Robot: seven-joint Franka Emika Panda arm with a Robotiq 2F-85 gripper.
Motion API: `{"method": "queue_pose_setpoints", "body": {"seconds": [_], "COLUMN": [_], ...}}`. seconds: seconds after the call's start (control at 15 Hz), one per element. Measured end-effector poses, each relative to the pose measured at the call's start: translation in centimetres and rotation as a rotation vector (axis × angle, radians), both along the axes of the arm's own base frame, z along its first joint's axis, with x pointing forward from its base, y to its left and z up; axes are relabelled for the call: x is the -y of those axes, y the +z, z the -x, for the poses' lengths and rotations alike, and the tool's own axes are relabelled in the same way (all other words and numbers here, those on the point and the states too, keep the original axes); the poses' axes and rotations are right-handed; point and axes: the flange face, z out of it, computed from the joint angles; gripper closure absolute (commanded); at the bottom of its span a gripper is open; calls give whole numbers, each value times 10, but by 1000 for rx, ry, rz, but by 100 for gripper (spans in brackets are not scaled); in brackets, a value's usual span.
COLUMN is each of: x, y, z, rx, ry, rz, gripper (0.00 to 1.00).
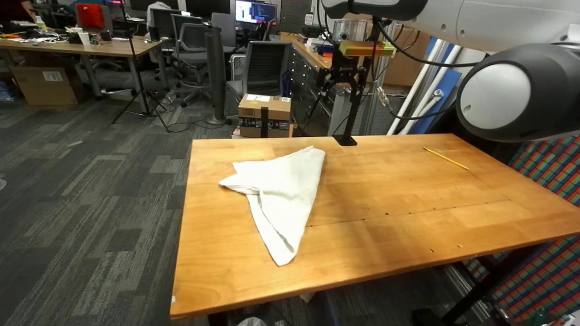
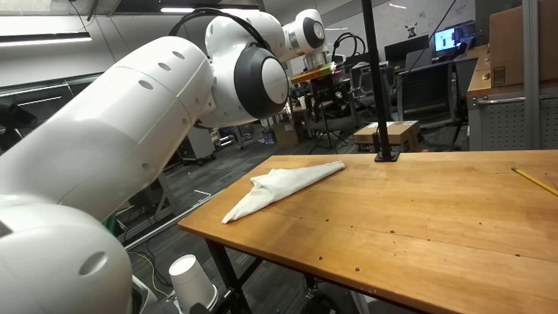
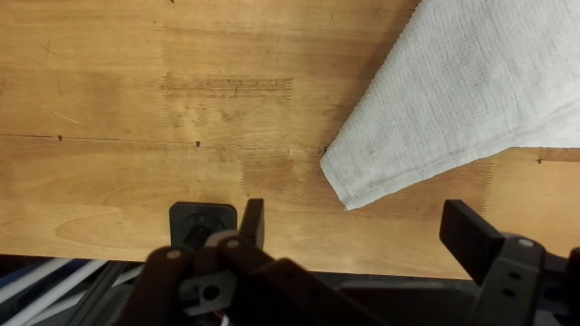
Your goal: Fold the cloth on the table
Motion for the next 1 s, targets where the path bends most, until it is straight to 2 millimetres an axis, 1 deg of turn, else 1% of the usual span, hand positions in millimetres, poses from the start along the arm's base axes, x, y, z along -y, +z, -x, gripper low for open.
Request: {"method": "queue_pose_setpoints", "body": {"seconds": [0.13,0.33,0.47,0.6,1.0], "x": [9,19,22,21,13], "y": [-13,-44,-64,-79,-103], "z": [-5,-11,-14,-16,-18], "rx": [-2,-15,-22,-24,-26], "ry": [15,24,22,24,34], "rz": [-1,0,0,-1,-19], "gripper": [0,0,0,0,0]}}
